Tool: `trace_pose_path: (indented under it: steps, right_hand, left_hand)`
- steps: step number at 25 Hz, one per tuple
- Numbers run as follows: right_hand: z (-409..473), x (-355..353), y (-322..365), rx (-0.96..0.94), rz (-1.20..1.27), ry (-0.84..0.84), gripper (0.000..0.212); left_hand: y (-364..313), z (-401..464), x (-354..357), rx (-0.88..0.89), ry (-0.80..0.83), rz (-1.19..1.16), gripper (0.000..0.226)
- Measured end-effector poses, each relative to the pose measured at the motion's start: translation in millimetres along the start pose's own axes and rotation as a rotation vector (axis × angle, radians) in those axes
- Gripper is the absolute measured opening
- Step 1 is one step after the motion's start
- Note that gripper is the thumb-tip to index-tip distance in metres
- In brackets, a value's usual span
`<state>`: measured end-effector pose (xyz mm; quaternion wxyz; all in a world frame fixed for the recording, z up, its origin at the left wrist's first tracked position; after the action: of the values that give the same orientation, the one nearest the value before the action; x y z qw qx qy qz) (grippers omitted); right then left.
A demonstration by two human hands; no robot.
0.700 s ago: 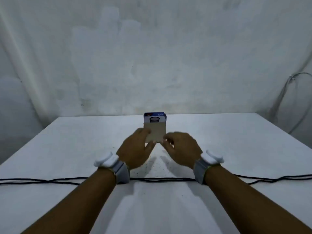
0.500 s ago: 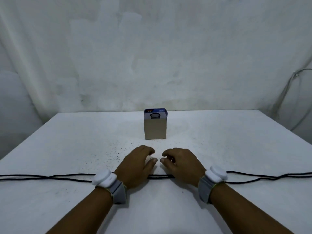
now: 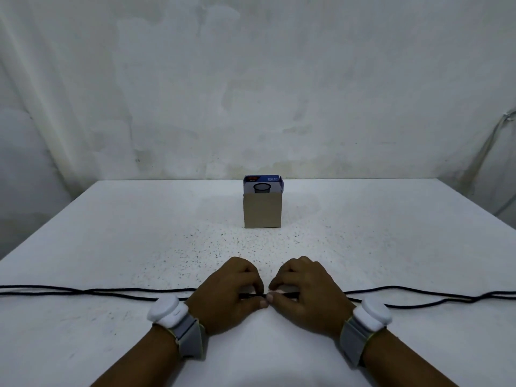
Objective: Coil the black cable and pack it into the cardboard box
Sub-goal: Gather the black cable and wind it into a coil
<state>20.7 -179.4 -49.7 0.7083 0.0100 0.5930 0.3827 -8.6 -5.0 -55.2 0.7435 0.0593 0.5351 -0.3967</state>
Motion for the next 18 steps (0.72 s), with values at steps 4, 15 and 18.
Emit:
trace_pose_path:
  steps: [4, 15, 18]
  right_hand:
    - [1.4, 1.4, -0.9, -0.045, -0.007, 0.047, 0.018]
    - [46.0, -51.2, 2.8, -0.072, 0.034, -0.134, 0.012]
    - [65.0, -82.0, 6.5, -0.115, 0.033, -0.265, 0.014]
  left_hand:
    - [1.6, 7.6, 1.1, 0.010, 0.015, 0.087, 0.021]
    - [3.8, 44.7, -39.8, -0.197, 0.034, 0.016, 0.028]
    - [1.8, 53.2, -54.1, -0.278, -0.026, -0.191, 0.038]
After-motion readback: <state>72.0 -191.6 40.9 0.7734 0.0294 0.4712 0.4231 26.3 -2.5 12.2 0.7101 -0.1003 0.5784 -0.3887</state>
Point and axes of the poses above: each hand's wrist, its own z-axis towards the middle knuckle, its own x-axis out of the palm, y = z × x, the point moved 4 cm from there along z, towards the middle knuckle, and after that the axes turned 12 degrees about x, right-handed, at the moved point
